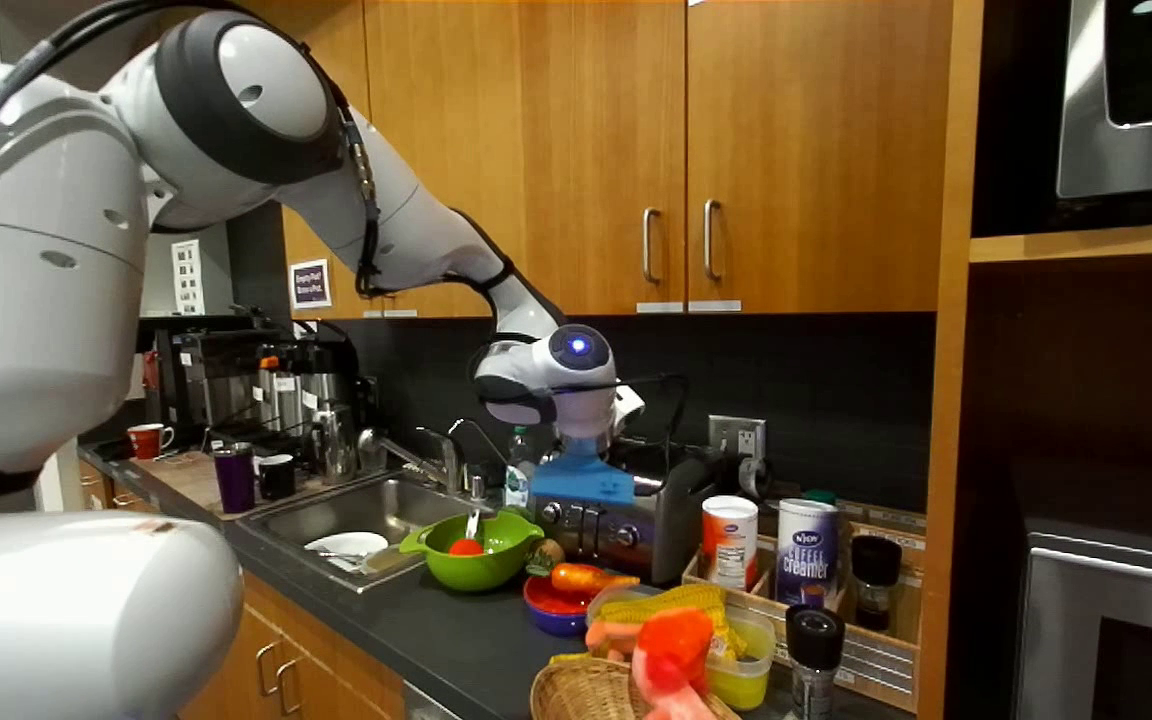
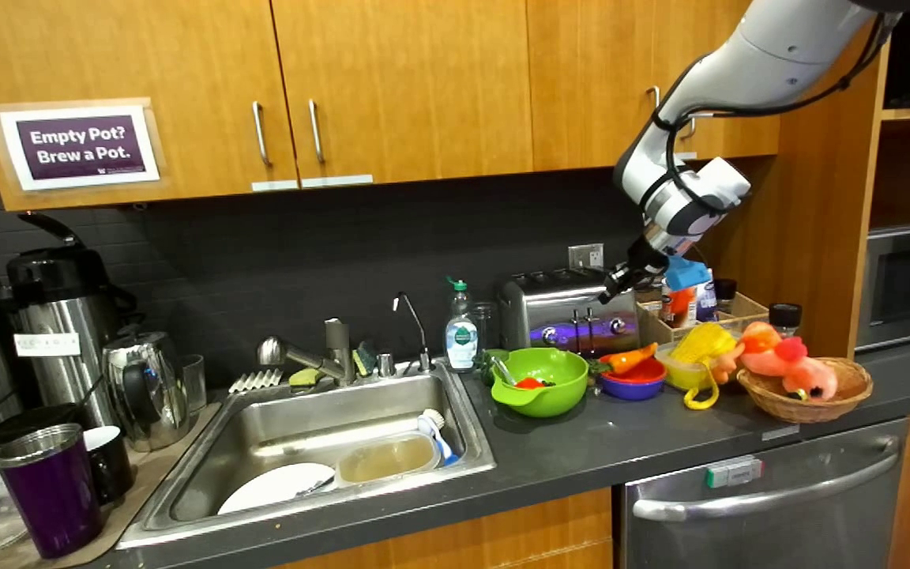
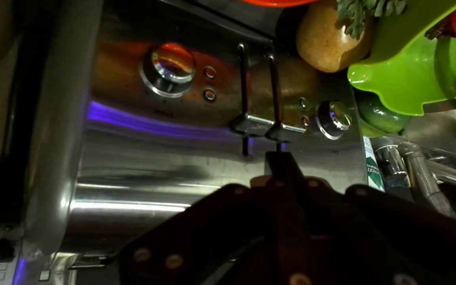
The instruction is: Push down the right switch of the toaster
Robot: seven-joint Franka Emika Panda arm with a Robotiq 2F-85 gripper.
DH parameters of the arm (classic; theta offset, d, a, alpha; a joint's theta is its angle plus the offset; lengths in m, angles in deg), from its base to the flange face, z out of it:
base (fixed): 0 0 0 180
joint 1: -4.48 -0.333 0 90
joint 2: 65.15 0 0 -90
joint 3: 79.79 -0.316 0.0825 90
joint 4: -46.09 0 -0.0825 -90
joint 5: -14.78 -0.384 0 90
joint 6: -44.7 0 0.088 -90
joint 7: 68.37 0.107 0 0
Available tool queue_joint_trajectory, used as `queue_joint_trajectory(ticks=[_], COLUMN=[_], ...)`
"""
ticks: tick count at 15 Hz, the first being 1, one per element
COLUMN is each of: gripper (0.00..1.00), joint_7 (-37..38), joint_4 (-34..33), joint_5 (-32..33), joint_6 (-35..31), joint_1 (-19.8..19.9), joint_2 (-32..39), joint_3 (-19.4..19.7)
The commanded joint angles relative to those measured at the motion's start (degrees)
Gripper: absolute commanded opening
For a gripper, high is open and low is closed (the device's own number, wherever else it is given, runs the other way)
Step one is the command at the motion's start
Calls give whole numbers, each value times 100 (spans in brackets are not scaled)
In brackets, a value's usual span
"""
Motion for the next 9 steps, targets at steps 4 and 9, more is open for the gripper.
queue_joint_trajectory(ticks=[4,9], gripper=[0,0], joint_7=[-135,-144], joint_4=[-316,-452], joint_5=[-287,-394], joint_6=[260,392], joint_1=[115,137], joint_2=[351,547], joint_3=[-68,-81])
